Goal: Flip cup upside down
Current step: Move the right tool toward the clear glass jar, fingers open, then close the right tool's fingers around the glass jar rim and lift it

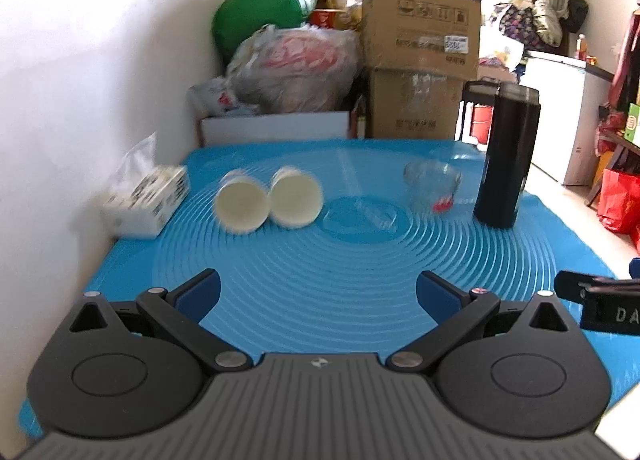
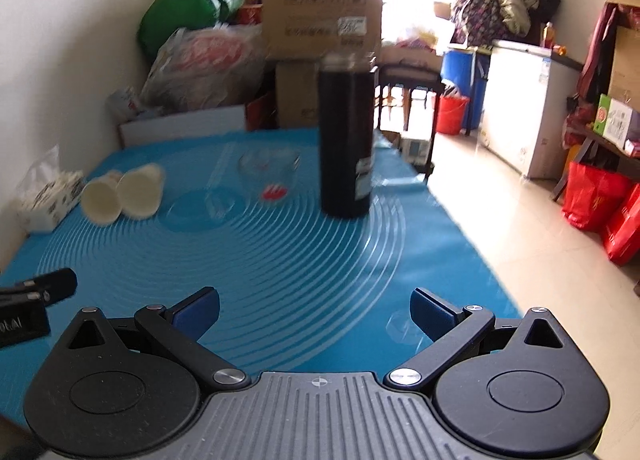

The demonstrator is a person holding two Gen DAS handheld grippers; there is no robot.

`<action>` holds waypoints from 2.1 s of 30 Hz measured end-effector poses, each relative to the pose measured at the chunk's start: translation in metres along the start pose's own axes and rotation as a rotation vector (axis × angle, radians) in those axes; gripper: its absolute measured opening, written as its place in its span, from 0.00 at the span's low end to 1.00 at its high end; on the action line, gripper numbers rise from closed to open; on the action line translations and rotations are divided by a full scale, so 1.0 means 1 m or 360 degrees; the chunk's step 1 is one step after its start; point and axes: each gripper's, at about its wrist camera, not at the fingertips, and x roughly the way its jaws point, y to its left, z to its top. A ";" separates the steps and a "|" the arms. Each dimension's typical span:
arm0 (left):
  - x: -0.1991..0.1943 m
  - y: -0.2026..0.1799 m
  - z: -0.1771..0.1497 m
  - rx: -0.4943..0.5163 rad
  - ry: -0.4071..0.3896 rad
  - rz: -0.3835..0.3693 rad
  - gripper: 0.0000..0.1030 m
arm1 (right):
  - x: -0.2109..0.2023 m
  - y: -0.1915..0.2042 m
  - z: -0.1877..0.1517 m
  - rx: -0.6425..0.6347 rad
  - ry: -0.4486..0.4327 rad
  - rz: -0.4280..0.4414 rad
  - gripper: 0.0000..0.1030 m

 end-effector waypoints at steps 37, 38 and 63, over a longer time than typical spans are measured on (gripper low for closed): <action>0.222 -0.112 0.037 0.0087 0.0142 -0.0143 1.00 | 0.135 -0.094 0.051 0.0053 0.0111 -0.0080 1.00; 0.224 -0.114 0.038 0.0109 0.0137 -0.0154 1.00 | 0.136 -0.094 0.051 0.0049 0.0115 -0.0078 1.00; 0.254 -0.123 0.056 0.0143 0.0167 -0.0259 0.75 | 0.142 -0.102 0.042 0.0044 0.0119 -0.0068 1.00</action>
